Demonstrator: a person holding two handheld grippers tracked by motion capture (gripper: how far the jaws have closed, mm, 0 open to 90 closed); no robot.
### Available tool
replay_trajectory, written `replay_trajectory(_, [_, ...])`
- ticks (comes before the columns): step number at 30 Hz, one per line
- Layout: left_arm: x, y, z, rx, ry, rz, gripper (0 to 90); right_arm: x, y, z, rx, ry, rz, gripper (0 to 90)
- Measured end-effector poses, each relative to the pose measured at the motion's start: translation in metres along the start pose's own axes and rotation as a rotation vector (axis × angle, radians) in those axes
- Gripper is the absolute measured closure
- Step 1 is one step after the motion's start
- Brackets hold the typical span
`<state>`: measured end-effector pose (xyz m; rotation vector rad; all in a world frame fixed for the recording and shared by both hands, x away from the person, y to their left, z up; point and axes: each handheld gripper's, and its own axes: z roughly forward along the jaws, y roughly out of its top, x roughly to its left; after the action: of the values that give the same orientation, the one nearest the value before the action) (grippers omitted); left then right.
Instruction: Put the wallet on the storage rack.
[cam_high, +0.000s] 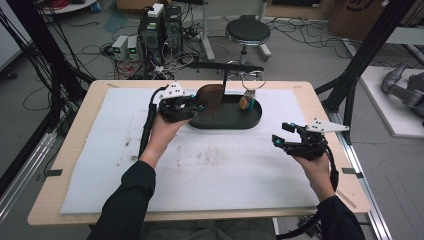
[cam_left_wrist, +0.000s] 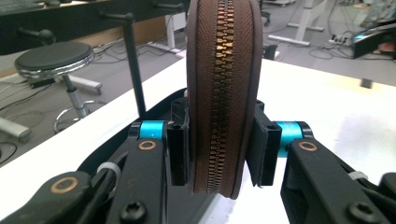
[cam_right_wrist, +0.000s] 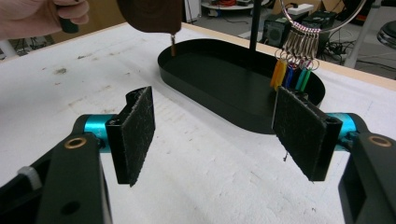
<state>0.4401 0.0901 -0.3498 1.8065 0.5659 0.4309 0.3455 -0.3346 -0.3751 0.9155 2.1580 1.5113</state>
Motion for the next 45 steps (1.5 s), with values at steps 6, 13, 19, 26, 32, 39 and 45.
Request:
replay_trajectory(6, [0.005, -0.006, 0.024, 0.045, 0.004, -0.014, 65.2, -0.002, -0.001, -0.001, -0.001, -0.005, 0.003, 30.7])
replay_trajectory(13, [0.007, -0.016, 0.048, 0.101, 0.018, -0.030, 65.1, -0.004, -0.002, -0.004, -0.001, -0.012, 0.012, 30.7])
replay_trajectory(19, [0.011, -0.027, 0.061, 0.100, 0.007, -0.075, 64.8, -0.004, -0.003, -0.005, -0.001, -0.010, 0.014, 30.7])
replay_trajectory(26, [0.016, -0.037, 0.070, 0.113, 0.035, -0.098, 64.5, -0.005, -0.003, -0.004, 0.003, -0.011, 0.014, 30.6])
replay_trajectory(32, [0.019, -0.044, 0.075, 0.153, 0.054, -0.101, 64.3, -0.005, -0.003, -0.004, 0.002, -0.012, 0.014, 30.6])
replay_trajectory(39, [0.020, -0.048, 0.078, 0.157, 0.072, -0.102, 58.3, -0.006, -0.004, -0.004, 0.006, -0.012, 0.015, 30.7])
replay_trajectory(45, [0.022, -0.047, 0.075, 0.196, 0.139, -0.103, 41.1, -0.006, -0.004, -0.005, 0.002, -0.012, 0.016, 30.7])
